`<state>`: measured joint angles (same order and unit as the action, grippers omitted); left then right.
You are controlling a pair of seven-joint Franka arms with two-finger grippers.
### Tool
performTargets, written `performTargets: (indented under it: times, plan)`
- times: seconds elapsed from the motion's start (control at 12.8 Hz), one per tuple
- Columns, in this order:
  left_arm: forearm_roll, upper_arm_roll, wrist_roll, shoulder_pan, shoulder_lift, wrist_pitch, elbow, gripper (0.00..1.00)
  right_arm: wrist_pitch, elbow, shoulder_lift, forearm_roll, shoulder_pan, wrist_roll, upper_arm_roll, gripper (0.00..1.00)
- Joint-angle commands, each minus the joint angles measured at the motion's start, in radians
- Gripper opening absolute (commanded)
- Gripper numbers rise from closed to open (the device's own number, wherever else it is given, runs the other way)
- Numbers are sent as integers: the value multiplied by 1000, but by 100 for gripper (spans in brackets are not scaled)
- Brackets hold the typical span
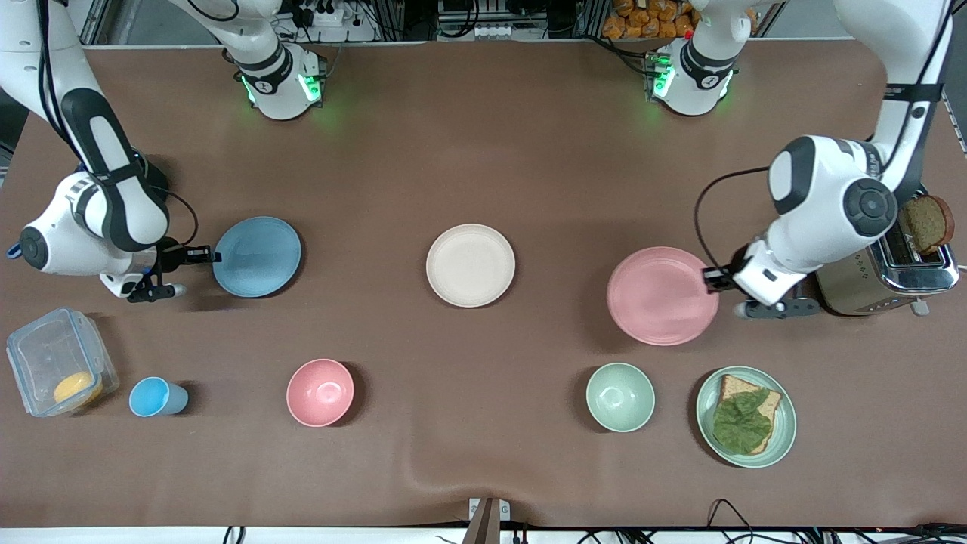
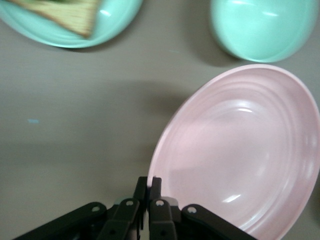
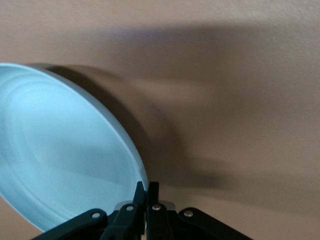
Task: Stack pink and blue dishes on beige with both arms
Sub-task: 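Carry the pink plate onto the beige plate with the left gripper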
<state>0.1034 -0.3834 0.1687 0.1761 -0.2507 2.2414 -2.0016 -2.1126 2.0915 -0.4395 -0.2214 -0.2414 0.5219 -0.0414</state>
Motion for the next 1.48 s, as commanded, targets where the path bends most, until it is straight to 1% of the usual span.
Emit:
performTargets:
  times: [0.0, 0.23, 0.31, 0.55, 0.62, 0.78, 0.94, 1.09, 1.4]
  plan:
    - [68, -75, 78, -44, -54, -11, 61, 0, 106, -103, -38, -26, 13, 15, -5, 0]
    - [58, -71, 277, -232, -129, 4, 139, 0, 180, -157, -41, -24, 17, -2, -6, 0]
    - [56, -69, 338, -275, -157, 30, 148, 0, 190, -166, -41, -24, 17, -5, -6, 0]
    - [55, -65, 435, -387, -246, 179, 142, 0, 218, -197, -41, -24, 19, -6, -6, 0]
    - [44, -63, 466, -409, -266, 208, 142, 0, 223, -200, -41, -24, 19, -8, -6, 0]
    - [-6, -66, 494, -414, -309, 228, 147, 0, 244, -220, -41, -24, 27, -35, -6, 0]
    - [-13, -65, 509, -457, -350, 285, 147, 0, 301, -261, -42, -22, 37, -69, -6, 0]
    - [-13, -65, 512, -463, -366, 308, 147, 0, 339, -284, -42, -22, 50, -103, -6, 0]
    - [-13, -63, 512, -478, -398, 342, 149, 0, 365, -306, -41, -22, 66, -135, -6, 0]
